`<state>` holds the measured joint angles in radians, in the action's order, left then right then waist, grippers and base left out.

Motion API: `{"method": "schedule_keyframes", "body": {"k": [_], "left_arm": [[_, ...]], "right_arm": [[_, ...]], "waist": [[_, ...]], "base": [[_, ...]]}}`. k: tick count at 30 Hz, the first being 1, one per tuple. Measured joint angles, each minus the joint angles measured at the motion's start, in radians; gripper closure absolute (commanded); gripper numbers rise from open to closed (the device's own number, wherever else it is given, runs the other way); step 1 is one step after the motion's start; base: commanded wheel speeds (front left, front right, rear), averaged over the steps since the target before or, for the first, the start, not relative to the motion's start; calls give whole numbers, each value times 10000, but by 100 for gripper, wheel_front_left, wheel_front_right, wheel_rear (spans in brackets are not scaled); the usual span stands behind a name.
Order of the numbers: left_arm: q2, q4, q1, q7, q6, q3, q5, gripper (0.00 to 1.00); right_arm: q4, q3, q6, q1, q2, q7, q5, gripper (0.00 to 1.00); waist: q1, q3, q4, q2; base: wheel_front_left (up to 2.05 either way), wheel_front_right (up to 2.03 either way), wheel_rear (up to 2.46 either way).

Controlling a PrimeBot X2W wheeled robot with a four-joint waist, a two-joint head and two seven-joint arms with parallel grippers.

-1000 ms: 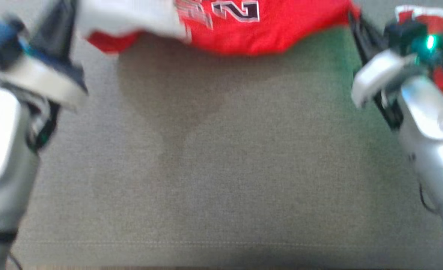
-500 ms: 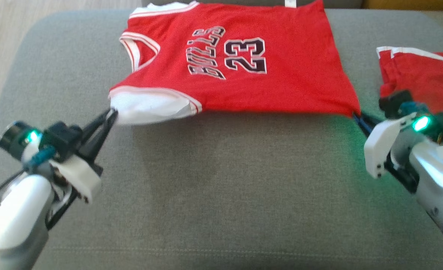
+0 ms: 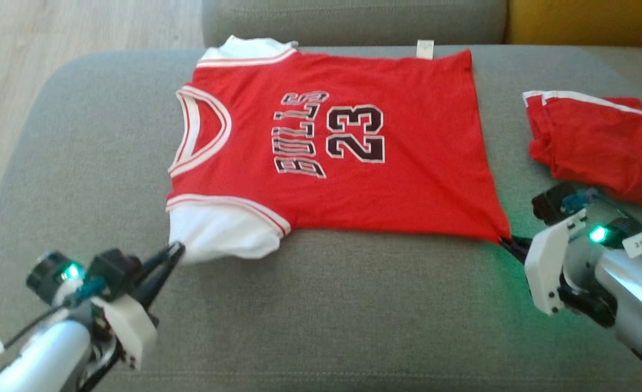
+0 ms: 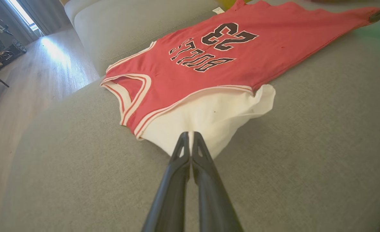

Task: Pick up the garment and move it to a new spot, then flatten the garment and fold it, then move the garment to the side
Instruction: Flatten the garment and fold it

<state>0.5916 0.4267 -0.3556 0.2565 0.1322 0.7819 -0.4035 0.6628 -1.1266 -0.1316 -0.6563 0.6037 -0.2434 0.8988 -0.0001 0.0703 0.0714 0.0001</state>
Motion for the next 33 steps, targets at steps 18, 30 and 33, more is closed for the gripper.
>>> {"method": "schedule_keyframes", "body": {"k": [18,30,33], "left_arm": [[1258,-351,894,-4,0,1503,-1962,100],[2052,-1001,818,-173,0,2706,-2878,100],[2100,-1020,557,-161,0,2583,-2905,100]], "right_arm": [[-1484,-1400,0,409,1093,-606,1124,100],[-2403,-1570,0,708,1620,-1290,1733,100],[-2387,-1565,0,656,1653,-1058,1749,100]], "waist": [[0,-789,-76,0],[0,-766,-135,0],[0,-695,-147,0]], "base": [[0,0,0],[0,0,0],[0,0,0]]}}
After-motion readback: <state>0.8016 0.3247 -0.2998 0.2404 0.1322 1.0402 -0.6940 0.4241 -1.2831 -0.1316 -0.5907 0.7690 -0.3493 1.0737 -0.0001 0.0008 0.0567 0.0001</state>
